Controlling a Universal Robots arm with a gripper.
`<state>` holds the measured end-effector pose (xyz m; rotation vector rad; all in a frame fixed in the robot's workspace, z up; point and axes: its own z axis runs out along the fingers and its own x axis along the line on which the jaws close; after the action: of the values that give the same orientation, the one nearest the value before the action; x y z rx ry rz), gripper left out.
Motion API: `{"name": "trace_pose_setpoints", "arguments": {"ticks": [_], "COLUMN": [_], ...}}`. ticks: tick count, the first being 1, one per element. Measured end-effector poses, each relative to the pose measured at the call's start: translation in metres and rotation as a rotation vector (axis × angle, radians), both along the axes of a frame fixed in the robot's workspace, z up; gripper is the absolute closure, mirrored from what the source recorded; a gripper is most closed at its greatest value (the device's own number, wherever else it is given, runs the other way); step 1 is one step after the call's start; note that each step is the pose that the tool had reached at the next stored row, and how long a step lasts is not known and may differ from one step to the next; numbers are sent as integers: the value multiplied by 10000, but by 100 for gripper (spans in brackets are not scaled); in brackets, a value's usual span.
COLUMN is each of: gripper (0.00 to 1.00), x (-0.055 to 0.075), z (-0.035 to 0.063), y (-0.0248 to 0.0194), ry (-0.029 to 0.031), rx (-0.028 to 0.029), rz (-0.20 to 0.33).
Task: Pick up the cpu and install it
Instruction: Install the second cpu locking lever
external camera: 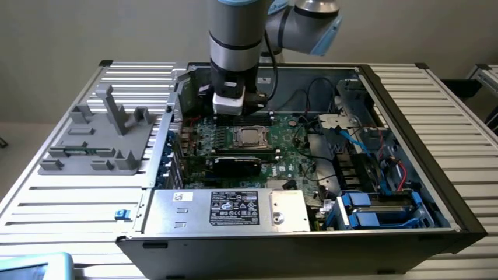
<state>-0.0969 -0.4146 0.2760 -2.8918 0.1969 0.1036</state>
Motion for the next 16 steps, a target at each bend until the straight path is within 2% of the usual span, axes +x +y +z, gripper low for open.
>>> {"name": "trace_pose_setpoints", "arguments": {"ticks": [1,4,5,7,11,12,13,16], "gripper": [89,89,89,89,89,89,89,89], "x": [0,0,0,0,0,1,5,27], "z": [8,30,33,36,39,40,44,57], "y": [24,99,123,163,242,263,277,314], "ry": [-19,-77,-105,-184,-365,-409,-438,-501], "rx": [-102,-346,-443,-661,-1145,-1251,-1345,-1571], "rz": [0,0,0,0,-3,-3,-3,-3]}}
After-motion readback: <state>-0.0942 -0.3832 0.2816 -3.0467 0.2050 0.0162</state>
